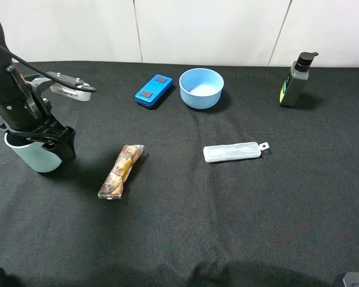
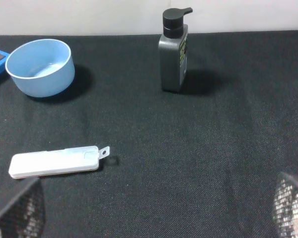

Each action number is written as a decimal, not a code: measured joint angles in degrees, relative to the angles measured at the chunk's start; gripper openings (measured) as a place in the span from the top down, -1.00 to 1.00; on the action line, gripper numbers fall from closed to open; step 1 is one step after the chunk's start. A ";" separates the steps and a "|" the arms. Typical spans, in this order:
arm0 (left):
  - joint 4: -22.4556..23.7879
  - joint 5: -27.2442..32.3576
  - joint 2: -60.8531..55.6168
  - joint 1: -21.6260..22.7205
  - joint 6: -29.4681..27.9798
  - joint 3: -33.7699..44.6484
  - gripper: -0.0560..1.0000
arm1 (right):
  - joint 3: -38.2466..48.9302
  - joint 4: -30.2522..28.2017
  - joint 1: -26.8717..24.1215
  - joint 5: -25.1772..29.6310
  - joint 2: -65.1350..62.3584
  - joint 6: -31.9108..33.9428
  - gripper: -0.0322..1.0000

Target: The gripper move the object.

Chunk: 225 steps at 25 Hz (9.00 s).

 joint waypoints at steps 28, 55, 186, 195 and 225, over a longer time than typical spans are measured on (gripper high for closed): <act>1.34 -2.44 0.00 0.00 0.06 0.00 0.85 | 0.00 0.00 0.00 0.00 0.00 0.00 -0.41; 0.65 15.21 -7.12 0.00 0.00 -10.68 0.85 | 0.00 0.00 0.00 0.00 0.00 0.00 -0.41; 0.07 13.78 45.52 -52.74 -8.37 -79.40 0.57 | 0.00 0.00 0.00 0.00 0.00 0.00 -0.41; 0.07 13.76 45.52 -52.74 -8.37 -79.40 0.05 | 0.00 0.00 0.00 0.00 0.00 0.00 -0.41; 0.26 25.57 45.52 -52.74 -8.54 -96.06 0.03 | 0.00 0.00 0.00 0.00 0.00 0.00 -0.41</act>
